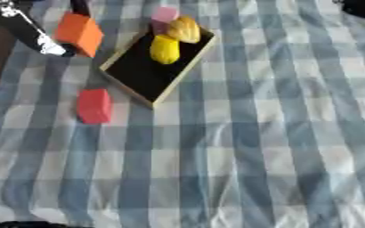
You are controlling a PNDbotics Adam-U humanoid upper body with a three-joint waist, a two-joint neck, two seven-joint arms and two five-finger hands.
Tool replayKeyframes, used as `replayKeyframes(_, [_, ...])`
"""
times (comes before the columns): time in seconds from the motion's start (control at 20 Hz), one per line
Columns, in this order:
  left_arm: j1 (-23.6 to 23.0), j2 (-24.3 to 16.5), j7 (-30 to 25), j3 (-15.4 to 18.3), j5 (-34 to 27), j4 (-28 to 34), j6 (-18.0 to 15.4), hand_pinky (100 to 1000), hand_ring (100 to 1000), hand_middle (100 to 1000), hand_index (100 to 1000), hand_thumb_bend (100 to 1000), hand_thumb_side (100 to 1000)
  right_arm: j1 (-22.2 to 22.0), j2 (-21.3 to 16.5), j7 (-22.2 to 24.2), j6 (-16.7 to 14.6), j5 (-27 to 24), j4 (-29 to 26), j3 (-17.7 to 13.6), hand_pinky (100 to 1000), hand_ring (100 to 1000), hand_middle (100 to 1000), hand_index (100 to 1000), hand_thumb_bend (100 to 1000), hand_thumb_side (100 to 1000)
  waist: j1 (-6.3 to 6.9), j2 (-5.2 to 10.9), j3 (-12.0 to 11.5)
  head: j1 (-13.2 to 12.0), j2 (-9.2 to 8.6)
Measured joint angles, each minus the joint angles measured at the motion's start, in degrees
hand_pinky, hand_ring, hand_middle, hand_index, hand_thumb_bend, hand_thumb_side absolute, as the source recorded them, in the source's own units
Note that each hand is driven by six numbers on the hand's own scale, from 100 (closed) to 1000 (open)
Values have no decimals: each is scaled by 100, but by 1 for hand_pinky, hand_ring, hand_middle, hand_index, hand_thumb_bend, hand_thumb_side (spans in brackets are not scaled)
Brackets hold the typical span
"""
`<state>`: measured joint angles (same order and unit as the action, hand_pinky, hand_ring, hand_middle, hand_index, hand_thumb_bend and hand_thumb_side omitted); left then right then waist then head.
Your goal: Pick up objects on the table and place them in the box.
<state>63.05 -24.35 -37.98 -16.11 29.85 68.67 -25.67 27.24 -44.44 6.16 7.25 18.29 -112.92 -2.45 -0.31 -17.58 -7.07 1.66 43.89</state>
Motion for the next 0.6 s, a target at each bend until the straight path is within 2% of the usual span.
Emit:
replayKeyframes(0.3, [109,680,39,141,300,-473,-39,747,616,450,609,295,100,85,96,28,-12,-35,-1,1,926,1000,754,898,100,416,0,0,88,-27,0])
replayKeyframes(0.6, [108,930,294,254,1110,-1071,-294,751,628,458,620,350,100,106,140,51,-28,-71,-27,3,926,1000,753,899,100,411,0,-6,125,-47,0])
